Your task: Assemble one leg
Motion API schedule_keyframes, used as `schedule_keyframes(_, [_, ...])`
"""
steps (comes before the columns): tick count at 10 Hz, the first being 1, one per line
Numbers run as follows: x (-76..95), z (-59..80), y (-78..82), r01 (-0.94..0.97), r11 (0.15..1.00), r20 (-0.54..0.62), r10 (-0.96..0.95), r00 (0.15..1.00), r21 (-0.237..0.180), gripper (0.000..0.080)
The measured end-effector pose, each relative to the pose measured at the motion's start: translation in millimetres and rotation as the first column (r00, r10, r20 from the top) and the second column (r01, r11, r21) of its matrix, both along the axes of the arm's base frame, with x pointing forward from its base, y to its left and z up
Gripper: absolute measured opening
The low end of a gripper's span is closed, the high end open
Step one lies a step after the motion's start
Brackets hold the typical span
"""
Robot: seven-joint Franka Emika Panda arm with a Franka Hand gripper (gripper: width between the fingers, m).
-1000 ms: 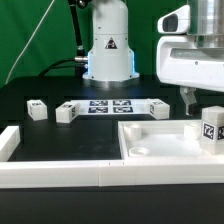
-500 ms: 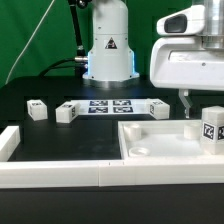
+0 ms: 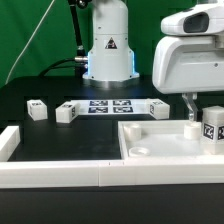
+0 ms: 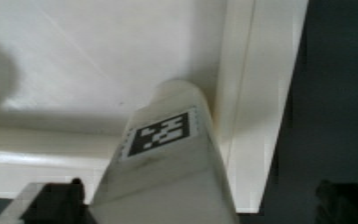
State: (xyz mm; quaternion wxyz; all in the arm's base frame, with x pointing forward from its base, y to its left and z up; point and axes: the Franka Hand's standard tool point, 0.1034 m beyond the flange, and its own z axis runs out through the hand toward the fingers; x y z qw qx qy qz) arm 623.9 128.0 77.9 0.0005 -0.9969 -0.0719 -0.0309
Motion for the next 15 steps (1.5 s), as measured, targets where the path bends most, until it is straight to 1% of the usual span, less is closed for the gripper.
schedule_keyframes(2, [0.9, 0.0, -4.7, -0.191, 0.981, 0.0, 0.191, 0.982, -0.028, 0.0649])
schedule_keyframes(3, [1.2, -0.4, -6.8, -0.243, 0.97, 0.0, 0.243, 0.97, -0.034, 0.0649])
schedule_keyframes(5, [1.1, -0.5, -7.0, -0.222, 0.974, 0.0, 0.222, 0.975, -0.033, 0.0634])
schedule_keyframes(7, [1.1, -0.6, -7.0, -0.222, 0.974, 0.0, 0.222, 0.975, -0.034, 0.0286])
schedule_keyframes(9, [1.0, -0.6, -6.8, -0.2, 0.979, 0.0, 0.2, 0.98, -0.031, 0.029])
schedule_keyframes(10, [1.0, -0.6, -6.6, -0.113, 0.993, 0.002, 0.113, 0.994, -0.025, 0.029])
schedule_keyframes(11, [0.7, -0.7, -5.7, 0.025, 1.0, 0.003, -0.025, 1.0, -0.01, 0.029])
schedule_keyframes(12, [0.6, -0.8, -5.6, 0.134, 0.991, 0.002, -0.134, 0.991, -0.001, 0.029])
schedule_keyframes(13, [0.4, -0.9, -5.3, 0.253, 0.967, 0.002, -0.253, 0.967, 0.006, 0.029])
schedule_keyframes(15, [0.7, -1.2, -5.7, 0.493, 0.87, 0.005, -0.493, 0.87, 0.024, 0.0291])
